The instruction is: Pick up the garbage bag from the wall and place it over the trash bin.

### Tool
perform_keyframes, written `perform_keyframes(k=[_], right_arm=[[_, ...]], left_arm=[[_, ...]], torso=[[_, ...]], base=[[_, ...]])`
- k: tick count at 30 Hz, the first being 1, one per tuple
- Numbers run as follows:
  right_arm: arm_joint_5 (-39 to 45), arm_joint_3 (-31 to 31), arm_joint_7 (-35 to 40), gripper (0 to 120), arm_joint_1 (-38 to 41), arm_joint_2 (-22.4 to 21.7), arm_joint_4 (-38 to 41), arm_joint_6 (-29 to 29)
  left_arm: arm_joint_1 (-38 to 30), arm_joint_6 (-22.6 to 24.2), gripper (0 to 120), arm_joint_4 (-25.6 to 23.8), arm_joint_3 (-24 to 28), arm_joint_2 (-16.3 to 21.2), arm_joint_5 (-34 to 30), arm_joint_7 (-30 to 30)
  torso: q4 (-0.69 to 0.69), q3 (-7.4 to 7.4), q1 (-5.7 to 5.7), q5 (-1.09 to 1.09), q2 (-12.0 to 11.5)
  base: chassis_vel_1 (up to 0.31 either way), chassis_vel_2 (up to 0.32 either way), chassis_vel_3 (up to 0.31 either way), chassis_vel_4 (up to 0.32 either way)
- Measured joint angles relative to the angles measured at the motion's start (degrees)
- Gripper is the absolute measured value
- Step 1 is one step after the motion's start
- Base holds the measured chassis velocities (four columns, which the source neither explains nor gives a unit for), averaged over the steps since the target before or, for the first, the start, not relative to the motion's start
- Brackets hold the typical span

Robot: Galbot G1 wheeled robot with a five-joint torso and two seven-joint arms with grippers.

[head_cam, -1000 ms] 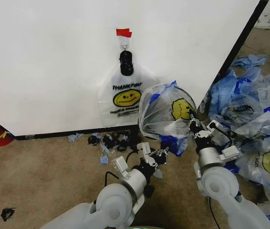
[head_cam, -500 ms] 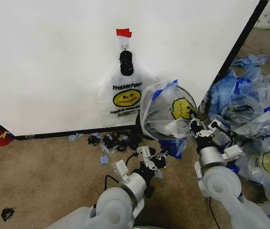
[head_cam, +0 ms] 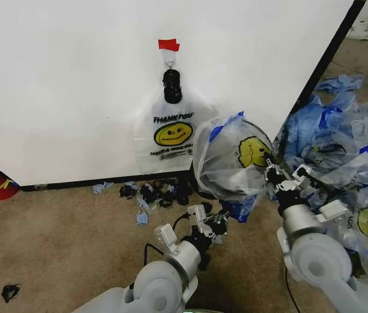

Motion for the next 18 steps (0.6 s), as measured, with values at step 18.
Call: perform_keyframes(k=[18], right_arm=[[5.75,6.04,8.93,0,-0.12,-5.53,4.17,-4.51]], left_arm=[[1.00,-0.17,0,2.19,0.81,-1.98,2.49,0.50]], torso=[[0.01,0.00,0.00,-0.01,0.00]], base=[[0.000,0.000,0.000,0.000]])
